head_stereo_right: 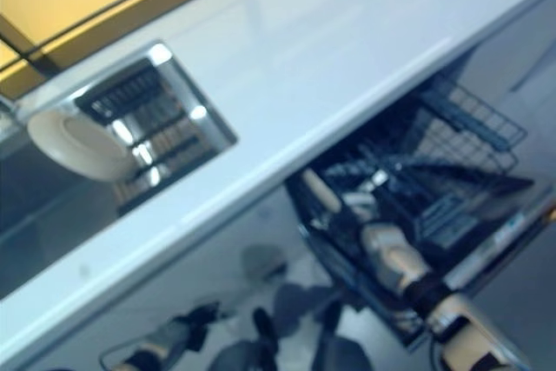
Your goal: Take plates into dishwasher
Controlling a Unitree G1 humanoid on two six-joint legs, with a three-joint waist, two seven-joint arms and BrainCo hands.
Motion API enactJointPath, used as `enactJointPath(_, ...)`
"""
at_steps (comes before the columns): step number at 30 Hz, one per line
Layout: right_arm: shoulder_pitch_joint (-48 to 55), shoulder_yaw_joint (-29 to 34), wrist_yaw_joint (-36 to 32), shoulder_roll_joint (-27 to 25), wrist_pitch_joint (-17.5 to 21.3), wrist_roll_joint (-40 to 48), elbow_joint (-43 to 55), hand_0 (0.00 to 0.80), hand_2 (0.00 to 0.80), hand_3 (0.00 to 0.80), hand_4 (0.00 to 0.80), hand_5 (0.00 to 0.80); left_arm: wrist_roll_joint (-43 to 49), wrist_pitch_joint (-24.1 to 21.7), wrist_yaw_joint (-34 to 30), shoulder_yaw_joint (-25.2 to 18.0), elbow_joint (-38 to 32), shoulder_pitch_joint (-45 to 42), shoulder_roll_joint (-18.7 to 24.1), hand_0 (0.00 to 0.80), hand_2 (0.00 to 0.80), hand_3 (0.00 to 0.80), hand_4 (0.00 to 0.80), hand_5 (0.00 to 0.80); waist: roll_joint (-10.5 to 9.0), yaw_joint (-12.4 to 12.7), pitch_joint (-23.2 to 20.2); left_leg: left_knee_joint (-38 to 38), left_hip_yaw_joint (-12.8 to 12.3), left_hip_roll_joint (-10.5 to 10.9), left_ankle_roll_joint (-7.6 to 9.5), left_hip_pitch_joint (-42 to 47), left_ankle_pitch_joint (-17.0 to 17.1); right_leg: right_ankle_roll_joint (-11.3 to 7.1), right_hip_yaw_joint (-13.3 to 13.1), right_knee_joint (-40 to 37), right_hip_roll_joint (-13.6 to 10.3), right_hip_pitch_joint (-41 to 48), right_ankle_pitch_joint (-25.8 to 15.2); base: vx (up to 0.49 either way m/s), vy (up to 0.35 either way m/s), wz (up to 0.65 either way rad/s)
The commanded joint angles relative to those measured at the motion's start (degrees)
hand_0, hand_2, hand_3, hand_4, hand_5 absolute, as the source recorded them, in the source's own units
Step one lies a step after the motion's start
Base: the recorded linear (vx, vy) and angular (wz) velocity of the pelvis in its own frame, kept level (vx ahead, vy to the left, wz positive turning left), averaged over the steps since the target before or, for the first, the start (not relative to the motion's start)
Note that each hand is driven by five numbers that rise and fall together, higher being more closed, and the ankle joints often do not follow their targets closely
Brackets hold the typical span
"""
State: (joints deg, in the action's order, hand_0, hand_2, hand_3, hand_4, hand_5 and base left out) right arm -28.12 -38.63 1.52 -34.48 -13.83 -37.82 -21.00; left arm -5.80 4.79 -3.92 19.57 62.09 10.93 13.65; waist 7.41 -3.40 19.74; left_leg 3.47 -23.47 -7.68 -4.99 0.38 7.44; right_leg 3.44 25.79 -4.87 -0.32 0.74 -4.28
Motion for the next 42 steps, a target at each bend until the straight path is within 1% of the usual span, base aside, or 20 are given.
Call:
enactJointPath(1,0.62,-6.82,-2.19,4.57,2.74,-2.37,-0.42,0.000,0.000,0.000,0.000,0.000,1.72,0.21,0.42,0.87,0.41,1.83,2.41,0.000,0.000,0.000,0.000,0.000,-4.24,0.96,1.30,1.53,0.65,1.17,-4.23,-6.14,4.27,-1.79,-1.55,2.10,0.39,3.33,11.12,0.000,0.000,0.00)
enactJointPath(4,0.55,-6.82,-2.25,4.55,3.04,-2.13,-0.31,0.000,0.000,0.000,0.000,0.000,1.61,0.31,0.48,0.82,0.41,1.98,2.43,0.000,0.000,0.000,0.000,0.000,-4.34,0.98,1.31,1.53,0.68,1.11,-4.28,-6.20,4.40,-1.72,-1.55,2.17,0.47,3.30,11.16,0.000,0.000,0.00)
enactJointPath(10,0.83,-6.58,-2.80,4.50,2.28,-1.40,0.28,0.000,0.000,0.000,0.000,0.000,1.57,0.33,0.25,0.53,0.51,2.05,2.53,0.000,0.000,0.000,0.000,0.000,-4.41,0.94,1.30,1.53,0.54,0.97,-4.33,-6.09,4.59,-1.67,-1.50,2.11,0.51,3.41,11.11,0.000,0.000,0.00)
enactJointPath(27,2.83,-5.12,-1.63,4.99,2.20,1.16,1.06,0.000,0.000,0.000,0.000,0.000,1.42,0.04,0.38,-0.24,0.83,1.35,2.34,0.000,0.000,0.000,0.000,0.000,-4.56,0.73,1.13,1.53,0.10,0.82,-4.34,-5.75,4.47,-1.60,-1.56,1.60,0.72,3.96,10.97,0.000,0.000,0.00)
enactJointPath(35,3.44,-3.27,0.24,4.58,2.94,5.54,4.25,0.000,0.000,0.000,0.000,0.000,1.01,0.02,0.65,-0.43,0.79,1.13,2.29,0.000,0.000,0.000,0.000,0.000,-4.81,0.43,1.19,1.53,-0.26,0.68,-4.11,-5.68,4.30,-1.51,-1.84,1.64,0.89,4.04,11.01,0.000,0.000,0.00)
enactJointPath(42,4.84,-0.81,0.68,2.92,3.28,8.24,9.51,0.000,0.000,0.000,0.000,0.000,0.47,-0.06,1.20,-0.86,0.59,0.63,2.36,0.000,0.000,0.000,0.000,0.000,-5.16,-0.12,1.38,1.53,-0.84,0.46,-3.87,-5.38,3.90,-1.53,-2.31,1.78,1.13,4.09,11.10,0.000,0.000,0.00)
